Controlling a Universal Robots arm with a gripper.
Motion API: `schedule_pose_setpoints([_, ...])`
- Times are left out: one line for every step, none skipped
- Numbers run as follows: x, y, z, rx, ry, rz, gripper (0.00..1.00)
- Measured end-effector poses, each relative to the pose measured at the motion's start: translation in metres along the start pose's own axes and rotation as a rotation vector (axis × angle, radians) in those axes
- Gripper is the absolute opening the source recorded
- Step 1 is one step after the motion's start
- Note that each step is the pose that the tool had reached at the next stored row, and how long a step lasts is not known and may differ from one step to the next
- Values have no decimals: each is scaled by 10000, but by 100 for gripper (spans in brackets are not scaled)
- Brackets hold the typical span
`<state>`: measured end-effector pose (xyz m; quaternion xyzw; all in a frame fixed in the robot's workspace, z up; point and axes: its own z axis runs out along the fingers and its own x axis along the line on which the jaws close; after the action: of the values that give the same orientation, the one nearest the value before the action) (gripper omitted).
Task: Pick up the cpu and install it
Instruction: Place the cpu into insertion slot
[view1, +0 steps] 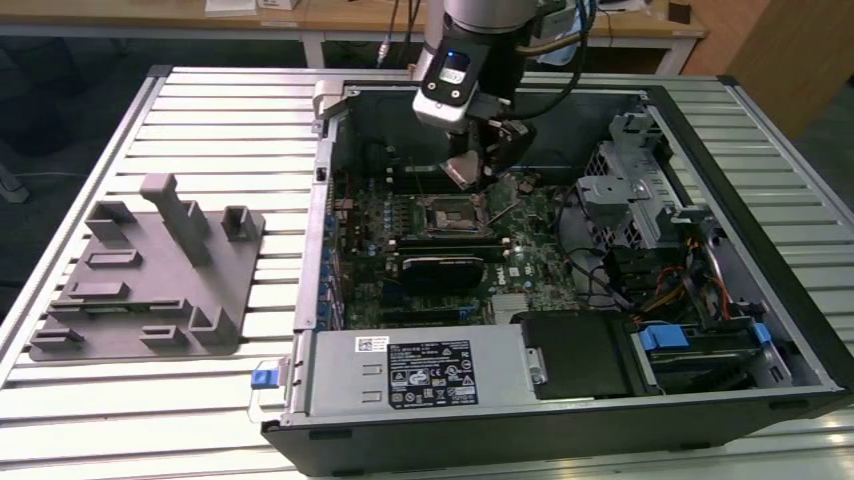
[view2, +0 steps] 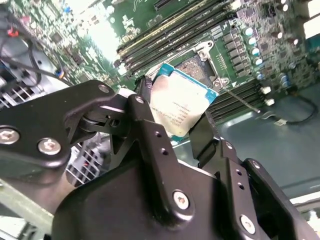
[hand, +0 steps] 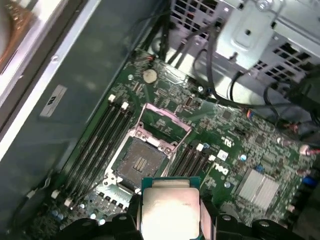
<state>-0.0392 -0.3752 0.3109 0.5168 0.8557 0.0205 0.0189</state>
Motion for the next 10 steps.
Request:
schedule_pose_setpoints([0,0,1,2,-9,178,54])
schedule_pose_setpoints([0,0,2,4,-20,361,54])
schedule_pose_setpoints([0,0,4,6,-29,540,54])
schedule_pose_setpoints([0,-1,5,8,-39,719,54])
schedule_pose_setpoints([0,0,6,10,-49,898,54])
schedule_pose_setpoints([0,-1,8,12,-59,1074,54])
schedule_pose_setpoints([0,-1,9,14,-69,1264,54])
schedule_pose_setpoints([0,-1,10,16,-79,1438,54])
schedule_pose_setpoints([0,-1,12,18,-88,1618,54])
schedule_pose_setpoints([0,-1,14,20,-98,1802,54])
